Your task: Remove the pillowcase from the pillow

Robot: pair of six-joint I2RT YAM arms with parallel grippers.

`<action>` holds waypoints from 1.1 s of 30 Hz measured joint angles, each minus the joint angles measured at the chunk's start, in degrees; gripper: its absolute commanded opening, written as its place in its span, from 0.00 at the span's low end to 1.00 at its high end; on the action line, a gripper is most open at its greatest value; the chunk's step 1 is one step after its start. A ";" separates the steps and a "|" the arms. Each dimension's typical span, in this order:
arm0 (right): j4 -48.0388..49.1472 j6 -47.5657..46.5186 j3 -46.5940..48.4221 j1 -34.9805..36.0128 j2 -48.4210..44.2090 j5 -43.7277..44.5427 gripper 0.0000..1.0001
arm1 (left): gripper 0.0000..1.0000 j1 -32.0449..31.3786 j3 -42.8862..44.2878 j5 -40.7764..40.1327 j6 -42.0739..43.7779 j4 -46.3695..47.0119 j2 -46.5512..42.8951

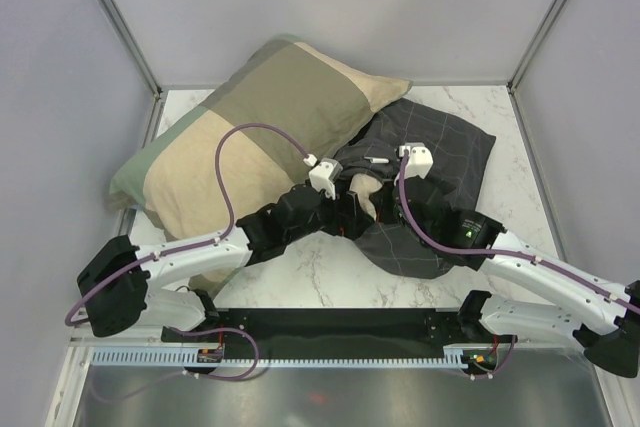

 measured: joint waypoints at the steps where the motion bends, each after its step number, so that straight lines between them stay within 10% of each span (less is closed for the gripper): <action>1: 0.13 0.00 -0.15 -0.02 -0.11 -0.17 0.00 | 1.00 0.00 -0.04 -0.04 0.00 0.31 -0.44; 13: 0.52 0.00 -0.68 -0.24 -0.26 -1.79 0.00 | 0.95 0.00 0.44 -0.81 0.02 3.96 -1.25; 20: 0.15 -0.02 -0.68 -0.63 -0.26 -2.29 0.00 | 0.46 -0.35 1.79 2.16 -0.46 7.54 3.43; 23: 0.28 0.00 -0.74 -0.87 -0.28 -2.05 0.00 | 0.02 -0.68 2.60 3.02 -0.98 9.40 4.76; 26: 0.26 0.04 -1.33 -1.03 -1.03 -0.94 0.01 | 0.02 -0.81 3.54 3.61 -1.22 9.90 5.92; 28: -0.17 0.11 -1.66 -1.03 -1.99 -0.22 0.07 | 0.02 -0.81 4.15 4.13 -1.22 10.19 6.62; 33: -3.56 0.68 -1.14 -0.57 -6.27 0.94 0.61 | 0.02 0.11 5.33 3.23 -1.40 9.29 7.91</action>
